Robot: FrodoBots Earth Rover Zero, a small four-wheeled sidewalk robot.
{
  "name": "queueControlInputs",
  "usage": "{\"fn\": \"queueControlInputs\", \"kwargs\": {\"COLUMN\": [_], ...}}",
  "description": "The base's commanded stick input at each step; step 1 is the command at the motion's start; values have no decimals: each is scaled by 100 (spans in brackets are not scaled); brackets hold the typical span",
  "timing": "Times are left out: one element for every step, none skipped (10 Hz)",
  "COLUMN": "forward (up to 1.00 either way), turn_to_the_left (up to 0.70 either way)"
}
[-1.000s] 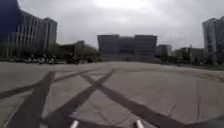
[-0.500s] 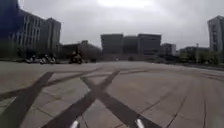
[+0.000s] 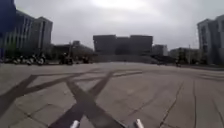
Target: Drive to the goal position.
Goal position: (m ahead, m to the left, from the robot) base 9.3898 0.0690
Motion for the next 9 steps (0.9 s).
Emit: {"fn": "queueControlInputs", "kwargs": {"forward": [100, 100, 100, 100, 100, 100, 100, 100, 100], "turn_to_the_left": [6, 6, 6, 6, 6, 6, 4, -11, -27]}}
